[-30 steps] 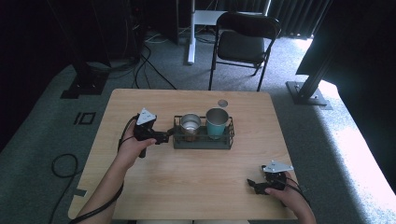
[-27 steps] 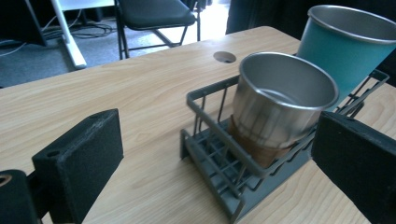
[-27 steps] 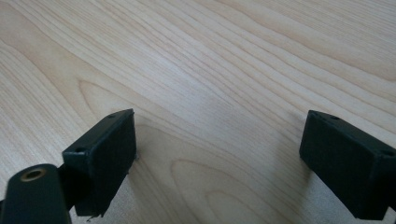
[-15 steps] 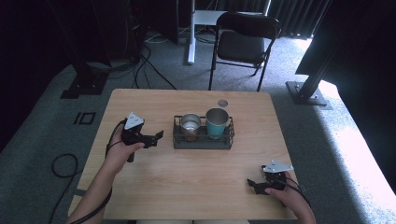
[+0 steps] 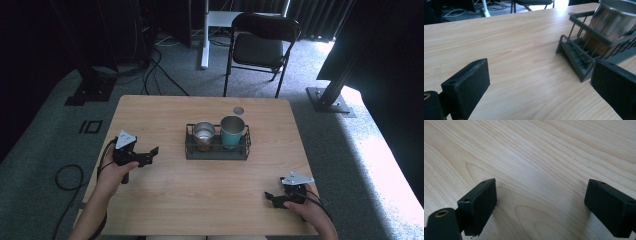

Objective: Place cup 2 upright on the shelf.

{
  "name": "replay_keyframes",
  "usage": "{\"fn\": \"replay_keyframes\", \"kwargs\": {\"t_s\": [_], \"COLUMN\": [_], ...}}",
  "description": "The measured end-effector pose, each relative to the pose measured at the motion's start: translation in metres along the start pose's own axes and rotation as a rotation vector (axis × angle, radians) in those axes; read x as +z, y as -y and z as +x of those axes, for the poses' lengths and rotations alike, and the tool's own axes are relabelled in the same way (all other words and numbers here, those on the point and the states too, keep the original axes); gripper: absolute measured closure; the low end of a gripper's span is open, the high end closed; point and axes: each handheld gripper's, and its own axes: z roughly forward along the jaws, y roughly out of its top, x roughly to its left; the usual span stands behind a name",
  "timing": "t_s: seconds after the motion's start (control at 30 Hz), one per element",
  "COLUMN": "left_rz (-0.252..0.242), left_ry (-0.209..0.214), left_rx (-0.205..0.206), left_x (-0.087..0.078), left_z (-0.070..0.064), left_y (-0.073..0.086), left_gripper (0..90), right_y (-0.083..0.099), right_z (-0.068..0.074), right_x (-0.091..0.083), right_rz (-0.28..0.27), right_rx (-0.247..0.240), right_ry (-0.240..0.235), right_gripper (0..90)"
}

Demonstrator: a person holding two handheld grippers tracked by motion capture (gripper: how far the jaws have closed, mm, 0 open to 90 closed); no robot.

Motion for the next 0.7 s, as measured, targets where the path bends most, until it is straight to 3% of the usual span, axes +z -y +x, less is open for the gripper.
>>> {"fn": "replay_keyframes", "kwargs": {"t_s": [0.2,0.53,0.7], "left_rz": [0.012,0.026,0.02], "left_ry": [-0.031,-0.044,-0.061], "left_rx": [-0.008,-0.035,-0.066], "left_x": [-0.007,-0.013,-0.02], "left_z": [0.002,0.002,-0.001], "left_y": [0.013,0.031,0.042], "left_gripper": [3.1,3.1,3.1], "right_y": [0.0,0.0,0.0], "right_z": [0.0,0.0,0.0], "right_x": [0.0,0.0,0.0], "right_rz": [0.0,0.0,0.001], "right_rx": [0.0,-0.001,0.001], "right_ry": [0.0,0.0,0.0], "right_gripper": [10.5,10.5,10.5]}}
